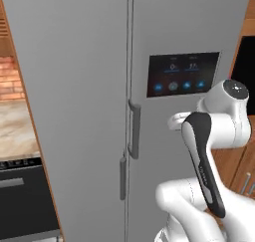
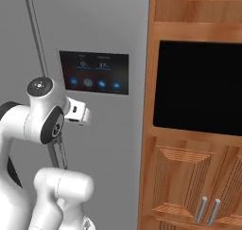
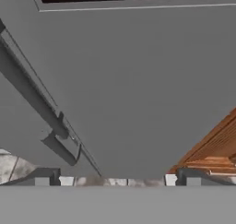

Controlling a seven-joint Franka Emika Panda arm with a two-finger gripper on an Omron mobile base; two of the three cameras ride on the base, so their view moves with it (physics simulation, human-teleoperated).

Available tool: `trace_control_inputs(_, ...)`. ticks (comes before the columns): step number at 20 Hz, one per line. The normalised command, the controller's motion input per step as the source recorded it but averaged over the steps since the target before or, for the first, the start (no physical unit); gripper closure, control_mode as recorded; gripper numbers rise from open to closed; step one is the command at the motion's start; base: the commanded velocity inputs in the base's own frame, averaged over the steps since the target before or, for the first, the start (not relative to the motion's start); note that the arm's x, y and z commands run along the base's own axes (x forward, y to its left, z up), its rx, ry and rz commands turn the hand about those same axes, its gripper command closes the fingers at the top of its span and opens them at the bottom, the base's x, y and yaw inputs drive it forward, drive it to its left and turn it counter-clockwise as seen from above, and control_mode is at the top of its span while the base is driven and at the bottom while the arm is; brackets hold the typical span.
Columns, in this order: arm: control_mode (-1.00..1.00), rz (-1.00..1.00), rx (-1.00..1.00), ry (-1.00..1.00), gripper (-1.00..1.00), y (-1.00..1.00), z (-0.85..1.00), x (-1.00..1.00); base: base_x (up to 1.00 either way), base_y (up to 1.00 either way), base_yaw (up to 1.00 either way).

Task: Retrieve the peach and banana from the fridge and place them into the bowl on the dining table.

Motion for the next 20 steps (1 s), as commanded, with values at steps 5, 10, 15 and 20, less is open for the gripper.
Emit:
trace_control_inputs(5, 1.00, 0.00, 0.00, 0.00, -1.00, 0.00, 0.00, 0.00, -0.66, 0.04, 0.00)
trace_control_inputs(10, 1.00, 0.00, 0.00, 0.00, -1.00, 0.00, 0.00, 0.00, -0.59, 0.11, 0.00)
trace_control_inputs(15, 1.00, 0.00, 0.00, 0.00, -1.00, 0.00, 0.00, 0.00, -0.35, 0.30, 0.00)
trace_control_inputs(20, 1.00, 0.00, 0.00, 0.00, -1.00, 0.00, 0.00, 0.00, -0.21, 0.43, 0.00)
